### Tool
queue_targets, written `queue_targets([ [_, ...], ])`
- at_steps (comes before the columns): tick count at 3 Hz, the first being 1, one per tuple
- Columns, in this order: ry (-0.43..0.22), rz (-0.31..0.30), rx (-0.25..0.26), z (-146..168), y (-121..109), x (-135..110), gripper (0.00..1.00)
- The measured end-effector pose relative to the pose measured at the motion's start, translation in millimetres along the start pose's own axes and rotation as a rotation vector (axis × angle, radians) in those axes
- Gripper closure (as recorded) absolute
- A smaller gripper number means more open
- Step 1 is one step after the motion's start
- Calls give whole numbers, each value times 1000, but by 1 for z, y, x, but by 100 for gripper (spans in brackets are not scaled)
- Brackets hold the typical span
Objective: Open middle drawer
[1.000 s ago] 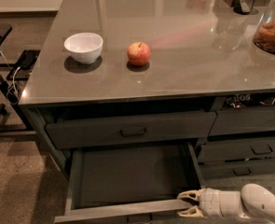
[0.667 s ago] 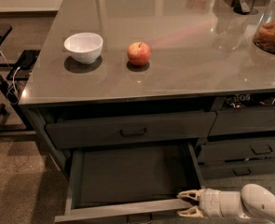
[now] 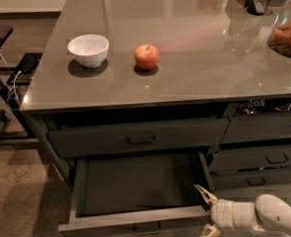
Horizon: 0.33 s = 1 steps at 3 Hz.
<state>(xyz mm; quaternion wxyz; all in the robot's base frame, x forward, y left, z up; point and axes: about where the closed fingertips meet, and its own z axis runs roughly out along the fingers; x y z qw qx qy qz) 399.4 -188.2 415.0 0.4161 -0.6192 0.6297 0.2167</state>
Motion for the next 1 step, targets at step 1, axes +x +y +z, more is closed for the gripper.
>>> queue_targets([
  [1,0,0,0,0,0,0,0],
])
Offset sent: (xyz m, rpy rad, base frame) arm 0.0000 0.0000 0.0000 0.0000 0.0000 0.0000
